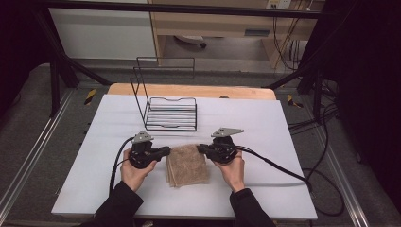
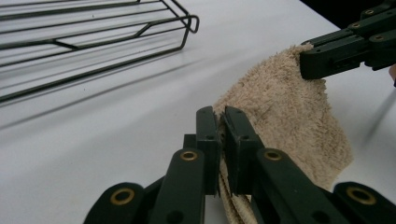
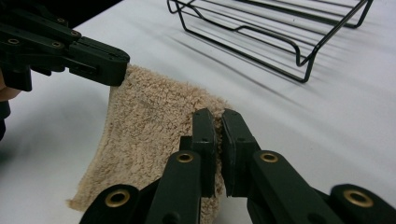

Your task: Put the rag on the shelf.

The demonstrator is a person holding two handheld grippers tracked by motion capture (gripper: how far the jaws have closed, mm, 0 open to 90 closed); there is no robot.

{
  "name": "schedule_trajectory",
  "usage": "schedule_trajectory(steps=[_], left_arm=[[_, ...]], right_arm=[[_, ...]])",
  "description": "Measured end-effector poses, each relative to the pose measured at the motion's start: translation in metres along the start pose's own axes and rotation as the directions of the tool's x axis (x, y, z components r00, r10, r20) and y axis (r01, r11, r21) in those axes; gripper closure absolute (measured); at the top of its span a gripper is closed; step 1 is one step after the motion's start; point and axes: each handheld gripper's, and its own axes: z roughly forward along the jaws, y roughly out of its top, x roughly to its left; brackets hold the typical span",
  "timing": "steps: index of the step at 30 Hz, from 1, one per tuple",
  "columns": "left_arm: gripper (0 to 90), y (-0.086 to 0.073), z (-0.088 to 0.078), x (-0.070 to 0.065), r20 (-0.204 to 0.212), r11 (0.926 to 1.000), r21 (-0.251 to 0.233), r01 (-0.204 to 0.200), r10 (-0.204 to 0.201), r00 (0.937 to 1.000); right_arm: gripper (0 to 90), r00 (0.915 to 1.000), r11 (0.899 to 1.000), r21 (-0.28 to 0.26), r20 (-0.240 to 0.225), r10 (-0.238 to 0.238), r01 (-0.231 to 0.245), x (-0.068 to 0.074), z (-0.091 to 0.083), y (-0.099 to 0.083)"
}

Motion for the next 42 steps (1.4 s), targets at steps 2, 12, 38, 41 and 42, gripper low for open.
schedule_trajectory(steps=[2,12,38,41,42], left_arm=[[84.6,0.002,-0.003,-0.003,0.001,0.9999,-0.011,-0.009,0.009,1.0],[84.8,0.011,-0.014,-0.013,0.012,0.9978,-0.045,-0.047,0.048,0.9988],[84.9,0.037,-0.043,-0.02,0.004,0.9866,-0.109,-0.122,0.123,0.9924],[84.9,0.04,-0.047,-0.021,-0.002,0.9841,-0.124,-0.128,0.128,0.9917],[84.9,0.041,-0.049,-0.021,-0.006,0.9831,-0.131,-0.128,0.128,0.9917]], right_arm=[[85.2,1.0,1.0,-0.012,-0.001,0.002,-0.002,0.002,-0.004,0.001],[85.5,0.9999,0.998,-0.066,-0.004,-0.015,0.014,0.008,-0.023,0.006],[85.4,0.9979,0.98,-0.186,-0.005,-0.065,0.063,0.024,-0.047,0.027],[85.4,0.9976,0.978,-0.196,-0.004,-0.069,0.067,0.026,-0.049,0.031],[85.4,0.9971,0.977,-0.202,-0.003,-0.076,0.074,0.027,-0.05,0.032]])
